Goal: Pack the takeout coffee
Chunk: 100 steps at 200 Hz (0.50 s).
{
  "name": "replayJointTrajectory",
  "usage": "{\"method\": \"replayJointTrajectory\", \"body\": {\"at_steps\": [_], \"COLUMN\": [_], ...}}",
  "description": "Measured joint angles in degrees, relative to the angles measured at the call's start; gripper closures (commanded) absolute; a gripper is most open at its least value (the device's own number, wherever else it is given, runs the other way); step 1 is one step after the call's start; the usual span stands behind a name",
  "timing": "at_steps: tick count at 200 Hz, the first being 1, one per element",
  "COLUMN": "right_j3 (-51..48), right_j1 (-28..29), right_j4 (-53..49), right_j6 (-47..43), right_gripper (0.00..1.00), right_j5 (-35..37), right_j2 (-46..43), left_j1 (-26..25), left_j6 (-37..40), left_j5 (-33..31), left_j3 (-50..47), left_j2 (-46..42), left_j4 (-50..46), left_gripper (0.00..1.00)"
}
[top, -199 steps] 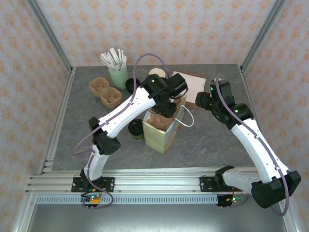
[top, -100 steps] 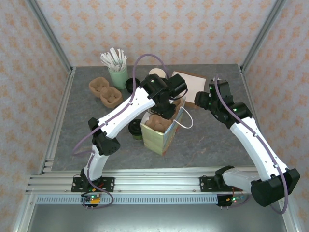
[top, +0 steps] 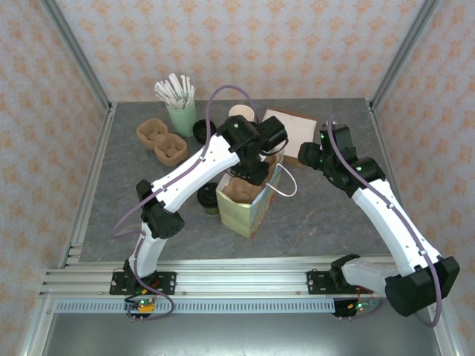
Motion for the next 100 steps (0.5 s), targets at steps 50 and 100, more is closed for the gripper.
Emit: {"method": "replayJointTrajectory", "body": {"at_steps": [50,100], "right_j3": [-0.02,-0.07], "right_j1": [-0.02,0.0], "right_j4": [0.02,0.28], "right_j6": [0.0,0.0], "right_gripper": [0.37,0.37], "right_j5": [-0.15,-0.2], "right_j2": [0.02,0.02], "left_j1": [0.0,-0.07], "left_j6": [-0.28,-1.4], "left_j5": [0.02,1.16], "left_j3": [3.1,3.23], "left_j2": [0.0,-0.96], "left_j4": [-0.61,-0.79], "left_gripper": [0.78,0.78]}}
